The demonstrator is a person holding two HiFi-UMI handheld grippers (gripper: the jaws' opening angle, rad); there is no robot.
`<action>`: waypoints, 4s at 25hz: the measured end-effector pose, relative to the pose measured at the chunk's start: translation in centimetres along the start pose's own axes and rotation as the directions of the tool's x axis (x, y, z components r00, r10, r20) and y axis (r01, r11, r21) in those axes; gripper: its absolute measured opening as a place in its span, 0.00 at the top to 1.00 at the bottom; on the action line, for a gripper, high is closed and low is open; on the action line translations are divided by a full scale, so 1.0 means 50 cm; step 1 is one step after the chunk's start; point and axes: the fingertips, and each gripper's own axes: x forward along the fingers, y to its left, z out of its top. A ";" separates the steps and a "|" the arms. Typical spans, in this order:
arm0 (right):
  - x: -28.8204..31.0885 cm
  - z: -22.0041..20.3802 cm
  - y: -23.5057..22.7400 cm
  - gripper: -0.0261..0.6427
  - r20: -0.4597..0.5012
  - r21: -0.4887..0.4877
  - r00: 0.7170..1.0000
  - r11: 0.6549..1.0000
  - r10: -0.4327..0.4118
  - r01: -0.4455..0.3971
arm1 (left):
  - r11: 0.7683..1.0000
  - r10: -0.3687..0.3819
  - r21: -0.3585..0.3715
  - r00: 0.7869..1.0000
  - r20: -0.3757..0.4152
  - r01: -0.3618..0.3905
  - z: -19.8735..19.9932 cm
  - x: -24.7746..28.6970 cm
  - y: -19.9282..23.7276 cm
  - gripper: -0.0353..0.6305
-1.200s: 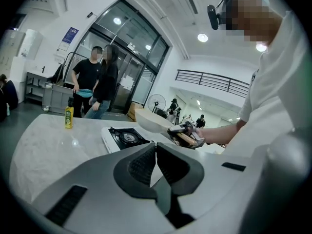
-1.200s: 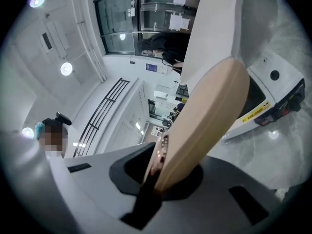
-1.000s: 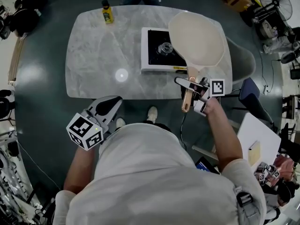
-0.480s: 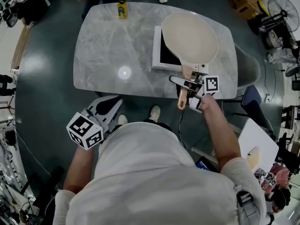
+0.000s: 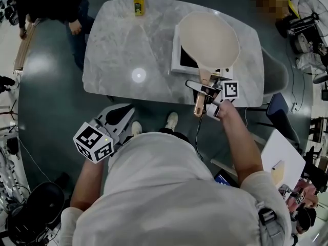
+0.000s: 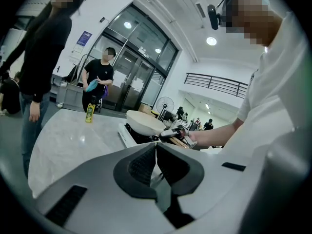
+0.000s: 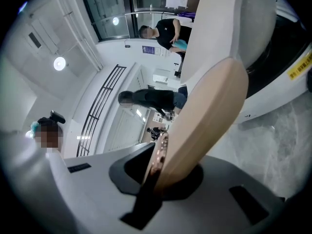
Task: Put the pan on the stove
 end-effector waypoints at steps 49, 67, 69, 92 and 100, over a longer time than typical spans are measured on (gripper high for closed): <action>-0.209 -0.042 -0.022 0.56 0.343 0.040 0.914 0.975 -0.219 0.218 | 0.984 -0.165 0.055 0.985 -0.048 0.167 -0.003 0.048 -0.042 0.91; -0.301 -0.211 0.111 0.95 0.584 -0.072 0.653 0.771 -0.482 0.633 | 0.932 -0.324 0.124 0.937 -0.130 0.340 -0.022 0.060 -0.119 0.92; -0.288 -0.224 0.133 0.95 0.572 -0.108 0.668 0.764 -0.476 0.636 | 0.928 -0.337 0.122 0.932 -0.134 0.353 -0.023 0.062 -0.127 0.91; -0.170 -0.240 0.226 0.95 0.478 -0.319 0.755 0.712 -0.449 0.625 | 0.937 -0.330 0.086 0.939 -0.101 0.338 -0.026 0.036 -0.133 0.92; -0.149 -0.230 0.226 0.95 0.470 -0.332 0.757 0.704 -0.454 0.628 | 0.941 -0.321 0.081 0.943 -0.093 0.328 -0.030 0.025 -0.114 0.91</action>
